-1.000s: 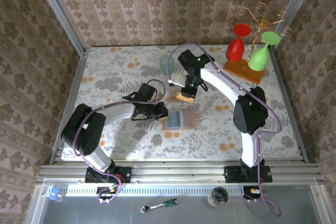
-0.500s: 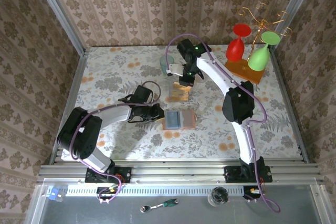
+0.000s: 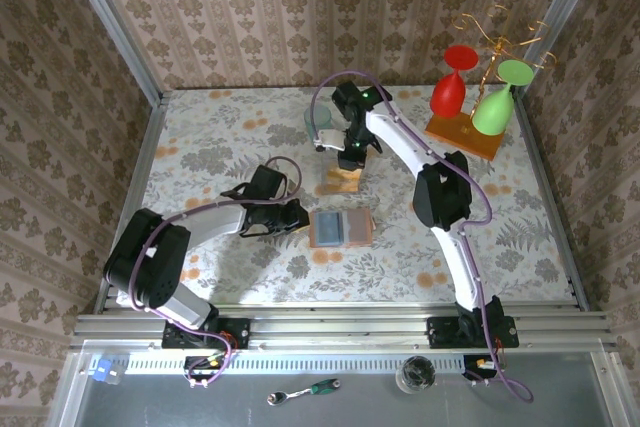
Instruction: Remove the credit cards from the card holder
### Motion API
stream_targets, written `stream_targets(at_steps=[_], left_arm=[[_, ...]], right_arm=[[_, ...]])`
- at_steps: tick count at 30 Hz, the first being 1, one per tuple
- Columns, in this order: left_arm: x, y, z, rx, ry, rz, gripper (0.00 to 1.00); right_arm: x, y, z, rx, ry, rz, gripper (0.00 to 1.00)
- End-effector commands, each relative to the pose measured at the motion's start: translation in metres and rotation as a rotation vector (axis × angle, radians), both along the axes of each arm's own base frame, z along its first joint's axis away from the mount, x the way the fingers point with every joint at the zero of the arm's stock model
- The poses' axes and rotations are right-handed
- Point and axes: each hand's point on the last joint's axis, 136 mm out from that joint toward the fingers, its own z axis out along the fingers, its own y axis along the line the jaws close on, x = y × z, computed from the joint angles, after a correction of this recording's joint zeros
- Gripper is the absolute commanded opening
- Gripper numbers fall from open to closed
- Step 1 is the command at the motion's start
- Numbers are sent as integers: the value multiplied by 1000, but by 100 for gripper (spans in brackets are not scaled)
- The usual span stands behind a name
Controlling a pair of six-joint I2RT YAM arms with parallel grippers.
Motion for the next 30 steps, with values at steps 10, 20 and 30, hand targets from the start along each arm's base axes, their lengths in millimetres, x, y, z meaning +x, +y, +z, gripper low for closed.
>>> stream_targets(at_steps=[10, 20, 30], left_arm=[[5, 1, 4, -13, -10, 9, 13], [11, -8, 4, -33, -7, -12, 10], [11, -13, 1, -42, 2, -27, 4]], right_arm=[[2, 5, 42, 64, -80, -126, 22], [-10, 19, 57, 261, -138, -495, 24], [-56, 35, 44, 418, 22, -976, 26]])
